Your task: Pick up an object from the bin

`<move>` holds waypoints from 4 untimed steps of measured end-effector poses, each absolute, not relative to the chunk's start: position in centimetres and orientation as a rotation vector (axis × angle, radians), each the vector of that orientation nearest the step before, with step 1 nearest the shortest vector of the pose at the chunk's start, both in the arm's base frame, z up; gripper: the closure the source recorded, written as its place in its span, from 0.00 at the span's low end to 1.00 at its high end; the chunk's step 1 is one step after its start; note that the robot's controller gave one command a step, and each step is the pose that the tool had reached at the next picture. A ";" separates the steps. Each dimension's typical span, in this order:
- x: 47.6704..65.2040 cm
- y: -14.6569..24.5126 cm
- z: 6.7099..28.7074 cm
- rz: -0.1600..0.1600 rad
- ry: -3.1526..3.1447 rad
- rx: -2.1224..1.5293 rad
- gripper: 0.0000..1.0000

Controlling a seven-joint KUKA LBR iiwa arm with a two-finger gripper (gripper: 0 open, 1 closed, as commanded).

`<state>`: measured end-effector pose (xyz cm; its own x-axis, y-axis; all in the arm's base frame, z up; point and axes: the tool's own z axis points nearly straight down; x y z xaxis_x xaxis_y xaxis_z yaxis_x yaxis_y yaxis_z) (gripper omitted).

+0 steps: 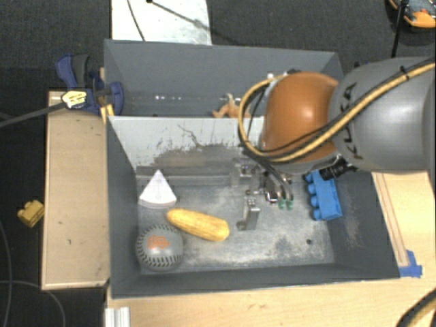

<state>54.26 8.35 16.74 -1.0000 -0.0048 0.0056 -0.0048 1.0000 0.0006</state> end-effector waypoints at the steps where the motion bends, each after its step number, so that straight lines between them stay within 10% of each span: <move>1: 54.4 8.3 17.2 -0.002 -3.144 0.003 0.00; 2: 52.9 12.6 10.4 -0.003 -3.149 -0.027 0.00; 4: 51.3 15.4 12.6 -0.002 -3.122 -0.375 0.00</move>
Offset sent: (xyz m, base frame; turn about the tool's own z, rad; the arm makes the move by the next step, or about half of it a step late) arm -0.0236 0.0625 -0.0974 0.0265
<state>51.29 15.36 12.62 -0.9715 0.2369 -0.0029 0.2369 0.9715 0.0019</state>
